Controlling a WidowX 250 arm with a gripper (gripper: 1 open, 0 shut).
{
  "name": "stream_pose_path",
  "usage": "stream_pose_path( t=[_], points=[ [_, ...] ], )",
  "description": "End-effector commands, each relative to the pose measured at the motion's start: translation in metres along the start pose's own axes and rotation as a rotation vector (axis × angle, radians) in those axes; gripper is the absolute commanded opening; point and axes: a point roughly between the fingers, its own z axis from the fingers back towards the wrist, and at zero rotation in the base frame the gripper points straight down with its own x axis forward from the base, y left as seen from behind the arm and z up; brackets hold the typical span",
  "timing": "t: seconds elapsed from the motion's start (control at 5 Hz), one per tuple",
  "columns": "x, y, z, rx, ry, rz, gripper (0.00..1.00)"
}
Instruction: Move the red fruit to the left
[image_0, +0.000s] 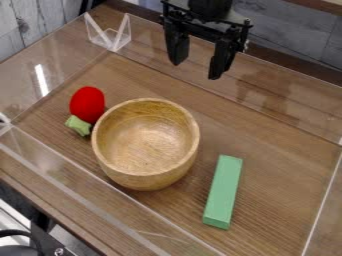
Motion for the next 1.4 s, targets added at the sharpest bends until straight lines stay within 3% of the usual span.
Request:
stream_pose_path(
  t=[0.0,0.2,0.6,1.0,1.2],
  points=[
    [-0.004,0.020,-0.005,-0.003,0.024,-0.036,1.00],
    [-0.018,0.062,-0.004,-0.010,0.017,-0.061,1.00],
    [-0.044,0.137,-0.024,0.015,-0.030,-0.071,1.00],
    [-0.055,0.139,-0.039,0.006,-0.053,-0.039,1.00],
    [-0.051,0.143,-0.053,-0.006,-0.058,0.010,1.00]
  ],
)
